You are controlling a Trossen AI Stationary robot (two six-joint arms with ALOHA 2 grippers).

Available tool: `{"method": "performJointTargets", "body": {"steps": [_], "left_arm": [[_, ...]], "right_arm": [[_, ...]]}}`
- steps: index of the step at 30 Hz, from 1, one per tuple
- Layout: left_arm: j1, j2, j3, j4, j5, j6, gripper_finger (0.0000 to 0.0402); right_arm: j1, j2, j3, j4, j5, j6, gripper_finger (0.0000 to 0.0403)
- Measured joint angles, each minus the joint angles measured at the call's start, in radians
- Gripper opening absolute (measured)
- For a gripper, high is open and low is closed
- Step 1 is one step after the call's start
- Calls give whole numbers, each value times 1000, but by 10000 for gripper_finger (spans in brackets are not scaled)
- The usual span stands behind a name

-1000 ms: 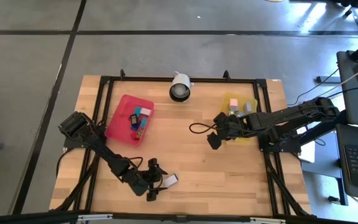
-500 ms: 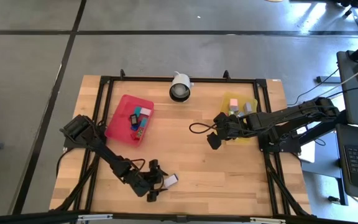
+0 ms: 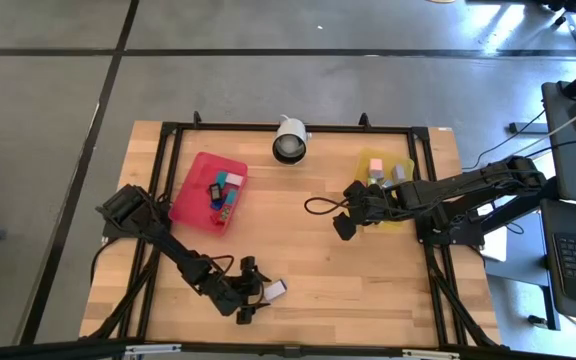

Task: Pick & Place Office items
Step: Put the white digital timer into the pink bin

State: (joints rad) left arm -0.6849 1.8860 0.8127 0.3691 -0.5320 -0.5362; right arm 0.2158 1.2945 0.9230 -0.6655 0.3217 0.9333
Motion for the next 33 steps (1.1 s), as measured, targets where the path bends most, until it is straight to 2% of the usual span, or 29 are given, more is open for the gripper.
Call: {"method": "performJointTargets", "body": {"steps": [8,18,33], "left_arm": [[0,50,0,42,3,0,308],[2,50,0,84,-27,52,308],[2,50,0,76,-71,44,302]], "right_arm": [[0,0,0,0,0,0,317],[0,0,0,0,1,0,317],[0,0,0,0,2,0,317]]}}
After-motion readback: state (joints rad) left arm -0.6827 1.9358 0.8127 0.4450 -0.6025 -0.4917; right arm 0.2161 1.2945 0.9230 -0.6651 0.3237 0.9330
